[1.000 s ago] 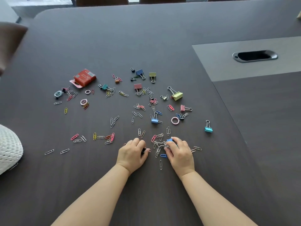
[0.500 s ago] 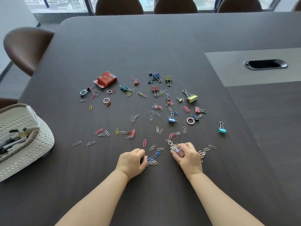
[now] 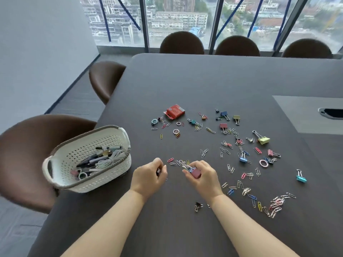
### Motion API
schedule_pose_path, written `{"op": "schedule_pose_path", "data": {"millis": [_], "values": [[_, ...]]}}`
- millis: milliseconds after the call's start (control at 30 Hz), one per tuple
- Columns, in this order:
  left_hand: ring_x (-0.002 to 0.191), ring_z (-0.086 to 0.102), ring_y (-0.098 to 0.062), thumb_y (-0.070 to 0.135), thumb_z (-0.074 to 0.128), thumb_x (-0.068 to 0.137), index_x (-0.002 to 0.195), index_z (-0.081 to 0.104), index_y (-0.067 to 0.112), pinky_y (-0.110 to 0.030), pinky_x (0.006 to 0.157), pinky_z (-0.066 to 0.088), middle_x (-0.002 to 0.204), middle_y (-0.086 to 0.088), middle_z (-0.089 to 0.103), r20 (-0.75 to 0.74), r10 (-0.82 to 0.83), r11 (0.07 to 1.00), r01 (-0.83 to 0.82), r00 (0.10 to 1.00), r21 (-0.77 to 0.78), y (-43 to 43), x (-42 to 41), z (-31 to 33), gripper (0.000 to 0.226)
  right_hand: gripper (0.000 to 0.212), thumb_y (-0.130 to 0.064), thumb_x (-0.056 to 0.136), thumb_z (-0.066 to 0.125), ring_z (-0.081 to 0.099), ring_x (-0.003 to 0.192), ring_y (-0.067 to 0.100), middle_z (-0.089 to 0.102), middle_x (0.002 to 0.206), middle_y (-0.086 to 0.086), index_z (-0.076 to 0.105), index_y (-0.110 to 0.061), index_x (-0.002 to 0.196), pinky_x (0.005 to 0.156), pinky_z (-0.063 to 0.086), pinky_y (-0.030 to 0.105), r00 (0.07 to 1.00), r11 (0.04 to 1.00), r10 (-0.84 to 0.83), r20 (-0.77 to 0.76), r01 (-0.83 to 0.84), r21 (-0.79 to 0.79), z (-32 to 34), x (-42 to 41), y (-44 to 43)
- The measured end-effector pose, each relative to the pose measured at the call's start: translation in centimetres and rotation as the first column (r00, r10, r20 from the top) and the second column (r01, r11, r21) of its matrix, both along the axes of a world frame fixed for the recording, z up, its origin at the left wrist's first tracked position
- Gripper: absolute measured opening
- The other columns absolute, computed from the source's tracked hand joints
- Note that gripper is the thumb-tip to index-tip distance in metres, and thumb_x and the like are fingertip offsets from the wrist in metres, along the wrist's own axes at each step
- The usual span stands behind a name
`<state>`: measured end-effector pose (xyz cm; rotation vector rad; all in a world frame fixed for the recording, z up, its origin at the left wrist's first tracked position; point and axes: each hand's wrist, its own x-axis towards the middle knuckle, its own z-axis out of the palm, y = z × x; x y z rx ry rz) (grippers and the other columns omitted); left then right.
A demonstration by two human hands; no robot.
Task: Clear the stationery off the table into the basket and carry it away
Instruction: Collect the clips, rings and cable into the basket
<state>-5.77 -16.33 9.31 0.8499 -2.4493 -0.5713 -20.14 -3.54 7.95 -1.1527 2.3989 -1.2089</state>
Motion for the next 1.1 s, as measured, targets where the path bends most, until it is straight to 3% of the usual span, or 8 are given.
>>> {"op": "schedule_pose_path", "data": {"millis": [67, 200, 367, 533, 733, 867, 967, 1100], "values": [[0.044, 0.053, -0.022, 0.039, 0.039, 0.08, 0.068, 0.054, 0.014, -0.021, 0.047, 0.036, 0.051, 0.002, 0.056, -0.087, 0.048, 0.995, -0.055, 0.995, -0.083, -2.9, 3.0, 2.2, 0.032, 0.019, -0.026, 0.074, 0.075, 0.049, 0.063, 0.007, 0.059, 0.073, 0.003, 0.062, -0.012, 0.076, 0.063, 0.035, 0.007, 0.999, 0.998, 0.032, 0.0, -0.032, -0.052, 1.3, 2.3, -3.0], [0.044, 0.056, -0.02, 0.034, 0.039, 0.083, 0.07, 0.059, 0.011, -0.018, 0.047, 0.034, 0.054, -0.002, 0.061, -0.139, 0.142, 0.962, -0.17, 0.98, -0.212, -8.8, 9.3, 5.0, 0.033, 0.021, -0.024, 0.073, 0.075, 0.047, 0.062, 0.004, 0.052, 0.071, -0.002, 0.057, -0.013, 0.074, 0.061, 0.033, 0.004, 0.997, 0.989, 0.075, 0.01, -0.073, -0.128, 3.3, 7.1, -9.3], [0.071, 0.059, -0.026, 0.037, 0.045, 0.093, 0.091, 0.056, 0.013, -0.029, 0.058, 0.037, 0.078, -0.005, 0.063, 0.086, 0.269, 0.962, -0.262, 0.959, -0.08, -15.4, 13.2, 3.9, 0.027, 0.024, -0.022, 0.074, 0.074, 0.044, 0.063, 0.001, 0.046, 0.069, -0.009, 0.05, -0.02, 0.071, 0.06, 0.031, 0.002, 0.994, 0.98, 0.111, 0.018, -0.106, -0.169, 5.1, 11.5, -15.4], [0.087, 0.049, -0.012, 0.035, 0.057, 0.088, 0.111, 0.054, 0.02, -0.03, 0.078, 0.043, 0.1, 0.005, 0.05, 0.204, 0.08, 0.985, -0.109, 0.976, 0.134, -18.1, 14.6, 2.3, 0.027, 0.019, -0.024, 0.076, 0.073, 0.043, 0.066, -0.001, 0.046, 0.074, -0.007, 0.055, -0.018, 0.077, 0.061, 0.034, 0.003, 0.992, 0.981, 0.128, -0.011, -0.128, -0.144, 5.3, 12.9, -18.1], [0.106, 0.055, -0.011, 0.02, 0.062, 0.087, 0.106, 0.066, 0.019, -0.027, 0.094, 0.042, 0.111, 0.005, 0.064, 0.163, -0.102, 0.984, 0.076, 0.981, 0.158, -19.5, 16.2, 1.5, 0.02, 0.021, -0.024, 0.074, 0.076, 0.049, 0.064, 0.003, 0.047, 0.074, -0.013, 0.062, -0.01, 0.082, 0.064, 0.037, 0.018, 0.985, 0.977, 0.172, -0.001, -0.171, -0.125, 4.6, 13.4, -20.3], [0.093, 0.062, -0.009, 0.005, 0.062, 0.085, 0.098, 0.07, 0.012, -0.026, 0.086, 0.05, 0.098, 0.003, 0.069, 0.004, -0.023, 0.992, 0.022, 1.0, 0.121, -20.0, 17.3, 1.1, 0.016, 0.022, -0.027, 0.076, 0.073, 0.057, 0.093, 0.02, 0.05, 0.09, -0.008, 0.06, -0.012, 0.085, 0.074, 0.039, 0.023, 0.976, 0.975, 0.216, -0.023, -0.217, -0.045, 4.1, 13.8, -22.2], [0.086, 0.064, -0.009, 0.008, 0.063, 0.084, 0.095, 0.071, 0.014, -0.025, 0.077, 0.052, 0.095, 0.005, 0.07, -0.004, -0.02, 0.999, 0.02, 1.0, 0.034, -19.8, 17.8, 1.1, 0.014, 0.025, -0.035, 0.078, 0.07, 0.052, 0.094, 0.016, 0.051, 0.101, -0.008, 0.06, -0.018, 0.093, 0.075, 0.038, 0.022, 0.956, 0.953, 0.286, -0.059, -0.278, 0.123, 3.9, 13.9, -23.5], [0.066, 0.063, -0.006, 0.023, 0.058, 0.08, 0.086, 0.07, 0.021, -0.02, 0.058, 0.052, 0.085, 0.012, 0.069, -0.014, 0.028, 0.995, -0.029, 1.0, -0.09, -19.3, 18.1, 1.6, 0.013, 0.031, -0.033, 0.081, 0.067, 0.045, 0.114, 0.014, 0.06, 0.115, -0.006, 0.06, -0.023, 0.109, 0.1, 0.032, 0.026, 0.925, 0.918, 0.359, -0.124, -0.325, 0.229, 3.6, 14.0, -24.1]]}}
